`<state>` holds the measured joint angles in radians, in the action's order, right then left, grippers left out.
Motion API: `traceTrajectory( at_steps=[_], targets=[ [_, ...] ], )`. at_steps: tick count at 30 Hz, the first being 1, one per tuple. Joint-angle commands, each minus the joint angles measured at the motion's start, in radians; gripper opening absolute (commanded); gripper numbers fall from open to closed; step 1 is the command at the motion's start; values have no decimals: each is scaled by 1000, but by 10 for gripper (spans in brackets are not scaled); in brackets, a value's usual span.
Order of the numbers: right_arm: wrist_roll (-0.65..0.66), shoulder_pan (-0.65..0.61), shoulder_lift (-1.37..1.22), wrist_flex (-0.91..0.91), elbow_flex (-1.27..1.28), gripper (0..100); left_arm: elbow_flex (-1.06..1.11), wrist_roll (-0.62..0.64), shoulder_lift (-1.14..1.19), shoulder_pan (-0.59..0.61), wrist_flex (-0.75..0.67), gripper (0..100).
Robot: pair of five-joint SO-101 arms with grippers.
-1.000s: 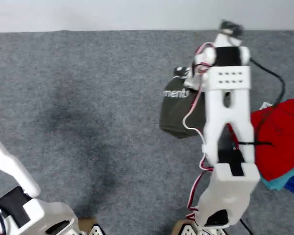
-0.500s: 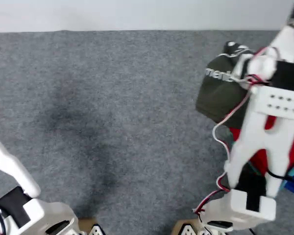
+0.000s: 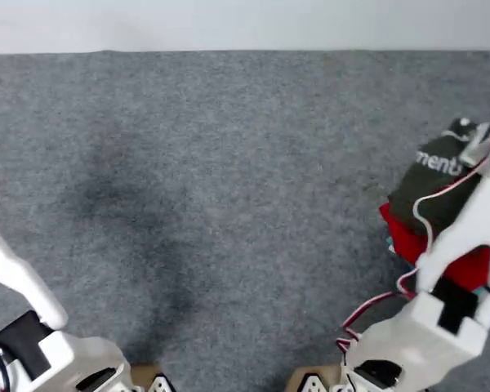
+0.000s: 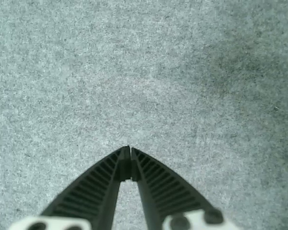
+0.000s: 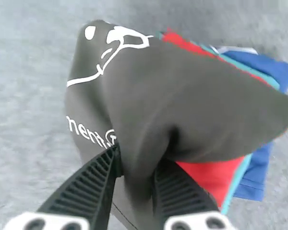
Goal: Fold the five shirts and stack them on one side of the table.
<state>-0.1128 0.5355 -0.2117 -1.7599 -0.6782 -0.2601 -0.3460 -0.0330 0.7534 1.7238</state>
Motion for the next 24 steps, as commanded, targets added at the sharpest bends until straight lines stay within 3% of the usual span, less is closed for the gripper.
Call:
traceTrajectory(
  at_steps=[1,7,9,13,20,24],
  targets=[
    [38,61,-44,-33,-12,47,-28,-9,-48,-26,8,8],
    [-32,116,-2,-33,-18,379,-28,-9,-48,-80,14,8],
    [-32,102,45,-35,-17,408,-28,-9,-48,-81,14,8],
    [-5,12,114,-36,-11,325,-28,-9,-48,-81,14,8],
    [5,-139,120,-35,92,0,-28,-9,-48,-77,14,8],
    [-8,-160,114,-31,216,9,-28,-9,-48,-75,14,8]
  ],
)
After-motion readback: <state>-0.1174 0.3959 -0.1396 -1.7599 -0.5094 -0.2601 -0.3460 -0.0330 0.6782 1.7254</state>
